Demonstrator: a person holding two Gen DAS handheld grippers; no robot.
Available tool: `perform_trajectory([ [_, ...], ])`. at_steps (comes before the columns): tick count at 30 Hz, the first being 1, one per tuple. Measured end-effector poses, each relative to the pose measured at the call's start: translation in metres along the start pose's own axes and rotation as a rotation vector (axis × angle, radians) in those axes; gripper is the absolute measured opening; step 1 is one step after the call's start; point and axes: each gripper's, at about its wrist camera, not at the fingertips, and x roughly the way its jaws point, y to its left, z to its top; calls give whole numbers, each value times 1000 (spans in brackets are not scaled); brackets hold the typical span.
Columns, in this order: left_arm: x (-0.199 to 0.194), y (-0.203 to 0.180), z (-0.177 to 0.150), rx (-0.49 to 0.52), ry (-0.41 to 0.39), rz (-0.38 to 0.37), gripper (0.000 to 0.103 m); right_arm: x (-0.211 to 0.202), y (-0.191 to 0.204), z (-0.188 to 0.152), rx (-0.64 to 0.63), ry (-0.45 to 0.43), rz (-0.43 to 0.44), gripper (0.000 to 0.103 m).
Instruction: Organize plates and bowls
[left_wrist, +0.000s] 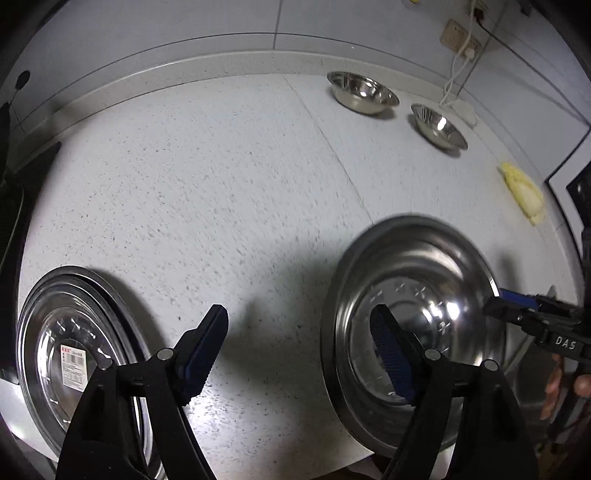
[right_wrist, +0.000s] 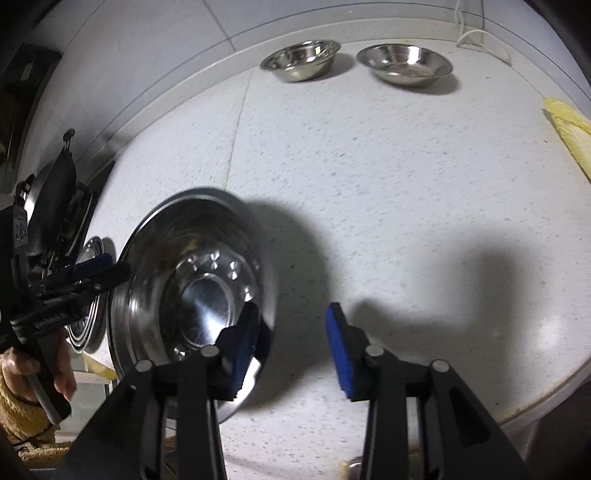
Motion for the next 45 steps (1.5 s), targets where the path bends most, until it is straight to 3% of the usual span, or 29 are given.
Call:
perform_trajectory([
  [2,-5,4,12,-26,13,-29,75,-9,-8,7,7,-27,-6,44],
  [6,-6,-6,44,-53,47,-118,96,-28,-32,36,40,-76,-31,45],
  [11,11,-39,89,-50,96,-191,96,-43,-62,73,66,-125,-61,47],
  [16,43,-79,137,-2,105,-150,96,-37,-98,120,105,-134,-74,47],
  [21,81,-110,173,-50,130,-146,96,-15,-134,175,131,-123,-99,47],
  [27,135,-146,199,-117,160,-188,96,18,-165,229,149,-113,-93,47],
  [34,181,-167,222,-168,168,-162,95,49,-185,266,125,-70,-102,47],
  [39,194,-180,237,-146,141,-149,69,61,-194,274,129,-59,-86,46],
  [43,199,-191,246,-136,142,-168,45,67,-196,276,115,-56,-66,27],
  [45,203,-192,250,-146,149,-181,23,71,-193,277,100,-49,-58,16],
])
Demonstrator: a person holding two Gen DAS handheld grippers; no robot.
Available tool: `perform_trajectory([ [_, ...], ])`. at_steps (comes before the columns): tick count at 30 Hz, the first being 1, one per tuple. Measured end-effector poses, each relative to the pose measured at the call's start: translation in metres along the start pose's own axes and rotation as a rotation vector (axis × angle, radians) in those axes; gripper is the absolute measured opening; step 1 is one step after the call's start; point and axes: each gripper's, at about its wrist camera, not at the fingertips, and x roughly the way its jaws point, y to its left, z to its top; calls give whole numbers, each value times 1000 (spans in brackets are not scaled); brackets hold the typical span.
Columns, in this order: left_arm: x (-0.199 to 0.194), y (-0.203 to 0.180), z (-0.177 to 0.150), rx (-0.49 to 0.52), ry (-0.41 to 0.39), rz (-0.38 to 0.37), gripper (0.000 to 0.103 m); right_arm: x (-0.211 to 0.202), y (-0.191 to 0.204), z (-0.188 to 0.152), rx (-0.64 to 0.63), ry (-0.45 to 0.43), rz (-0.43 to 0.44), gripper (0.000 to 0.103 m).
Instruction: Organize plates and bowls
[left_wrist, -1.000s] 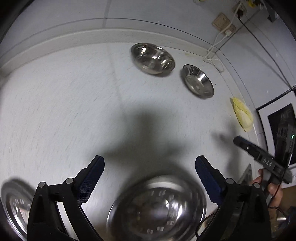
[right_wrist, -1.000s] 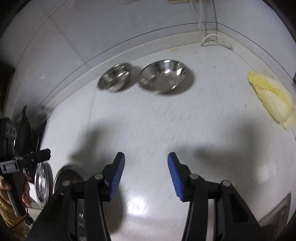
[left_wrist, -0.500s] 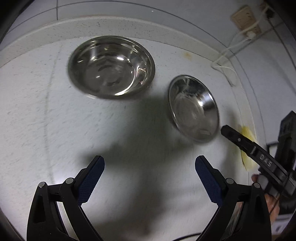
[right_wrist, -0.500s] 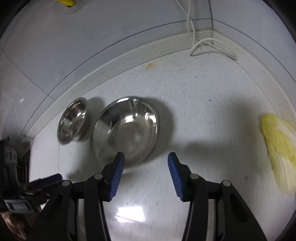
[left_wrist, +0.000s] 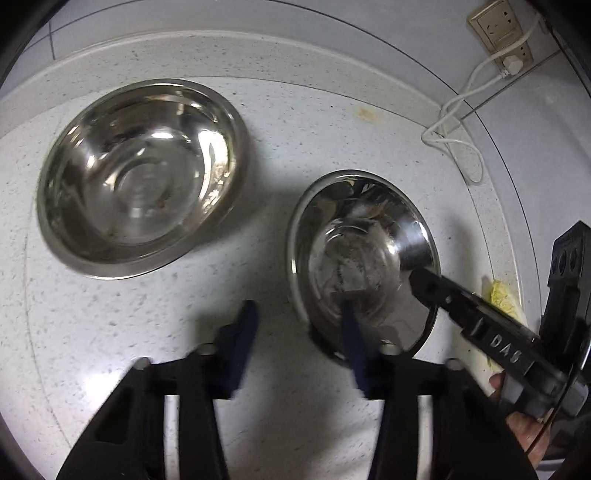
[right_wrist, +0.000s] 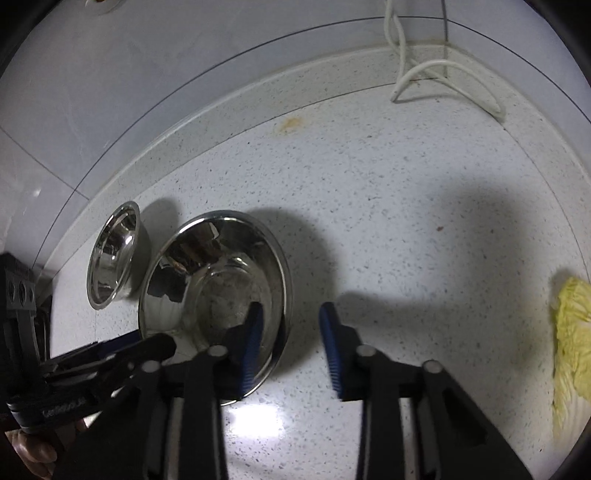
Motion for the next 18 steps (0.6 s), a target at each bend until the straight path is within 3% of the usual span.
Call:
perform_trajectory([
  [2,6,2,2,-33,34,-52,11,1,3,-1,-7,-1,6,11],
  [3,7,3,3,-49,31,-60,10,1,5,-1,-11,0,-2,11],
  [11,-7,5,0,-65,39,-128,8,-14,6,-12,8,3,-7,10],
  [18,-71,-2,-19,-16,7,-178,8,-83,42,-36,-7,-84,-17,10],
])
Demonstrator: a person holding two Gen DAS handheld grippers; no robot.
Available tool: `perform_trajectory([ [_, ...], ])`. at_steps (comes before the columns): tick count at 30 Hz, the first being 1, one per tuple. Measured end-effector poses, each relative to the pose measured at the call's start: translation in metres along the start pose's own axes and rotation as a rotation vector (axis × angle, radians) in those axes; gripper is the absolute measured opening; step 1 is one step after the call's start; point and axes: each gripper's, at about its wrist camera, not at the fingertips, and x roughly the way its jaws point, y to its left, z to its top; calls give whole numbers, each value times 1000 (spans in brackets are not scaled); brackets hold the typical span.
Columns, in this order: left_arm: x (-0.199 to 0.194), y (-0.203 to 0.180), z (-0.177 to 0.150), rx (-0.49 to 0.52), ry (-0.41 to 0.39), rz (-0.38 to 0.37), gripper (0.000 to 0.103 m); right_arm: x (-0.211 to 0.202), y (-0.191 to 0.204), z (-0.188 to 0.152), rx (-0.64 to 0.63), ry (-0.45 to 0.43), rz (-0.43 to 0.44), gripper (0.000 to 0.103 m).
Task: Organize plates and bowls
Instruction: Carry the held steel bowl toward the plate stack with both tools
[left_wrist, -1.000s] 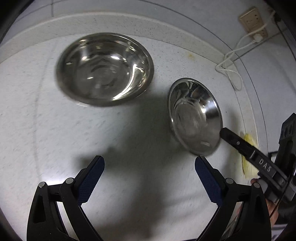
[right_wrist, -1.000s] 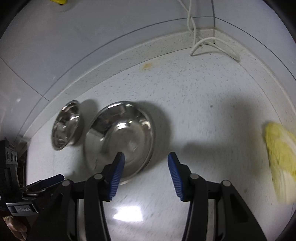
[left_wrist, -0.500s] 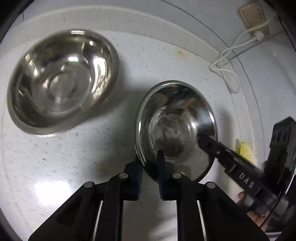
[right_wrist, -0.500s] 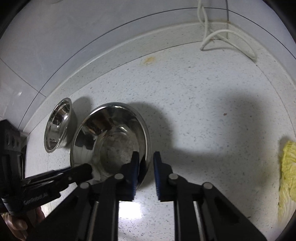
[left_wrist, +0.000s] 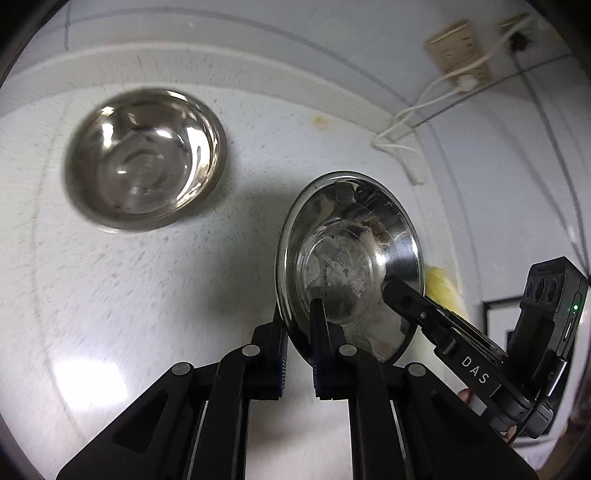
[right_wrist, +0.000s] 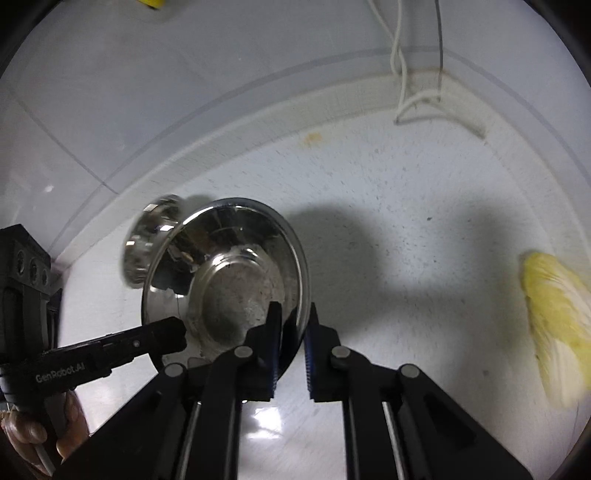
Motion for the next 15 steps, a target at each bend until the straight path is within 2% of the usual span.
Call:
perform_trajectory([
  [4,-52,-4,-25,43,-30,-17,8,-43,30,-24,-17,-55,19,10],
  [9,-124,4,-62,100,-72,-38,9,-91,88,-62,-71,-100,55,11],
  [15,-178,50,-125,95,-43,-47,9,-110,152,-126,-174,-65,94,11],
])
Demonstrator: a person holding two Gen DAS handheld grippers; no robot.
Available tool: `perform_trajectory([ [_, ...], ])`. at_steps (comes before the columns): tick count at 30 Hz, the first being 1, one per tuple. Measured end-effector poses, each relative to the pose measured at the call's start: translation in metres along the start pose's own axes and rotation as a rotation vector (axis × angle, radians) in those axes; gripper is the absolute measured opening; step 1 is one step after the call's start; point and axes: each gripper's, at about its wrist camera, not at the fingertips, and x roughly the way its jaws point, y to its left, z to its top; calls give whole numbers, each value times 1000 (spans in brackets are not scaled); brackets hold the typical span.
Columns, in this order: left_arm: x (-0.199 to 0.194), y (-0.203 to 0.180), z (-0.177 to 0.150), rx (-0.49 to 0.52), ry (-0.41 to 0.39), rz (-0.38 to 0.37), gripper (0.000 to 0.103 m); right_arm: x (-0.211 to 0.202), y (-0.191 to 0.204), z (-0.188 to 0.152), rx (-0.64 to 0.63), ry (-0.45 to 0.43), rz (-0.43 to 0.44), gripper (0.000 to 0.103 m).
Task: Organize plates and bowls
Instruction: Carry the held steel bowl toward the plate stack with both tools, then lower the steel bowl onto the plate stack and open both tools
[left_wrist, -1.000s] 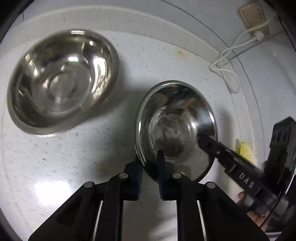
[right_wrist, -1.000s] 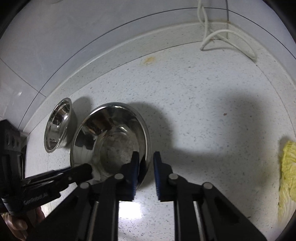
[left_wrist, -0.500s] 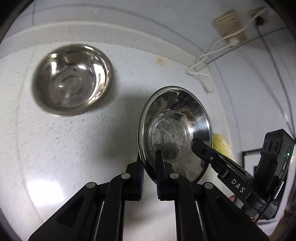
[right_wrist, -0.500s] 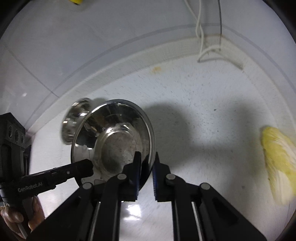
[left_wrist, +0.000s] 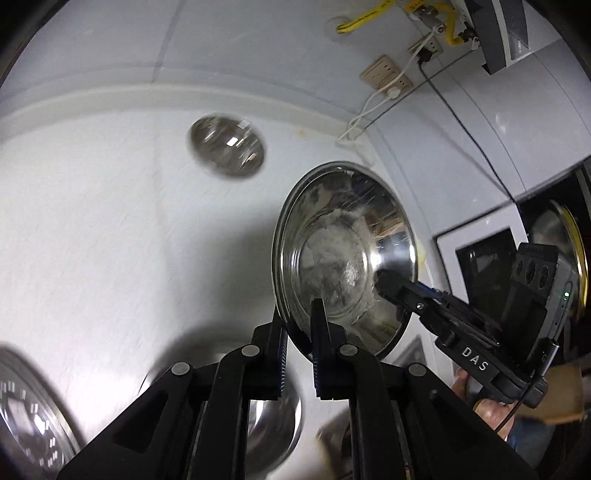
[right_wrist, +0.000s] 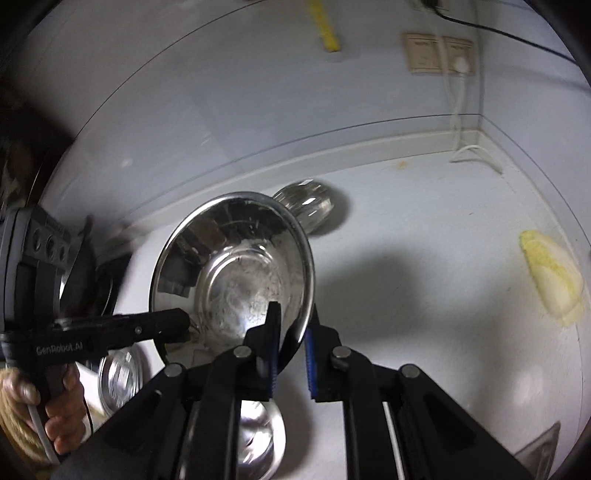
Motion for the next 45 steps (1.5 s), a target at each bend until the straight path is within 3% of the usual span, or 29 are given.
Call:
perform_trajectory([
  [6,-11,54,-70,-53,59,21,9,26,46,-60,-44,118,34,12],
  [13,24,76,-112,-77,130,69,9,62,37,-108,20,247,55,12],
  [22,51,71,-124,-41,164,166,12,82,32,-127,27,309,53,12],
  [40,81,60,-118,-54,197,252,13,106,36,-127,34,398,19,14],
  [45,89,52,-114,-59,222,256,25,113,38,-122,30,450,3,15],
])
